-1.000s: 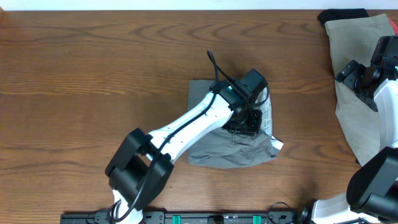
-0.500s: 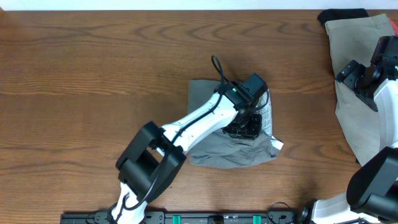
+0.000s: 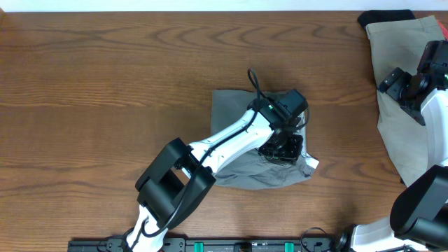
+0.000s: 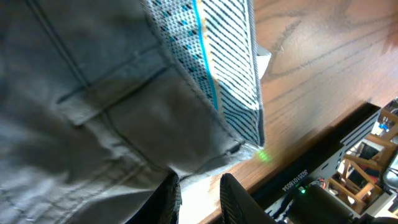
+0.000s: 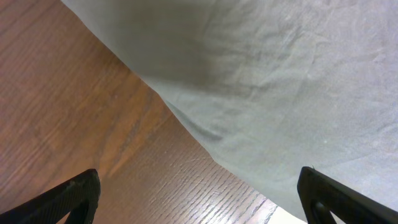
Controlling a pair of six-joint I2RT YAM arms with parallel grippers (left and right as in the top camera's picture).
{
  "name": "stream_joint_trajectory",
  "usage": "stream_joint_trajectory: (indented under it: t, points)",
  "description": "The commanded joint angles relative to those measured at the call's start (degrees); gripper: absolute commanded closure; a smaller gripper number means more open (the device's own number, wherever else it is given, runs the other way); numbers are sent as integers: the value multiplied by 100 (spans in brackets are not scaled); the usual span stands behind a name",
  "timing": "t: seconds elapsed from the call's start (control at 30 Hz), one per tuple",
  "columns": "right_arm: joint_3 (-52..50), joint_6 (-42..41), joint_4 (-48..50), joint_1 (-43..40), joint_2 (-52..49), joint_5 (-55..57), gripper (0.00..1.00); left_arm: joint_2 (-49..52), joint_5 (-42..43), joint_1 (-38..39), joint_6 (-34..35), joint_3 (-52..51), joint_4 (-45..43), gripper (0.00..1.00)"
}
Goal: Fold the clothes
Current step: 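Press the folded layer down with the left gripper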
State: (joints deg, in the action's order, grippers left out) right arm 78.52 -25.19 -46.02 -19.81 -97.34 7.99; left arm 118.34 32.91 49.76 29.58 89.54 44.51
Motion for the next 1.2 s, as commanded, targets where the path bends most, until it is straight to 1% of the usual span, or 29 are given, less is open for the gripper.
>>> stream_joint_trajectory:
  t: [0.0, 0.23, 0.4, 0.47, 0.57, 0.67, 0.87, 0.9, 0.97, 1.1, 1.17]
  points:
    - [9, 39, -2, -26, 90, 81, 1, 199, 116, 55, -105, -44, -20, 76]
    - [9, 39, -2, -26, 92, 79, 1, 509, 116, 52, -234, -44, -245, 76]
    - [9, 39, -2, -26, 90, 81, 1, 551, 162, 55, -232, -44, -125, 76]
    - [9, 39, -2, -26, 92, 81, 1, 525, 531, 52, -271, -44, -85, 76]
    - [9, 39, -2, -26, 92, 81, 1, 420, 1381, 50, -651, -42, -87, 76]
    - [9, 39, -2, -26, 92, 81, 1, 208, 1912, 39, -708, -42, -90, 76]
    - [9, 39, -2, -26, 92, 81, 1, -437, 1998, -136, -918, -39, -92, 76]
    - [9, 39, -2, -26, 90, 81, 1, -566, 1954, -214, -1027, -39, -94, 76]
    - [9, 39, -2, -26, 92, 81, 1, -798, 1508, -396, -1049, -39, -59, 76]
    - [9, 39, -2, -26, 90, 81, 1, -1014, -70, -723, -1005, -39, 63, 76]
    - [9, 39, -2, -26, 90, 81, 1, -966, -531, -809, -914, -46, 129, 76]
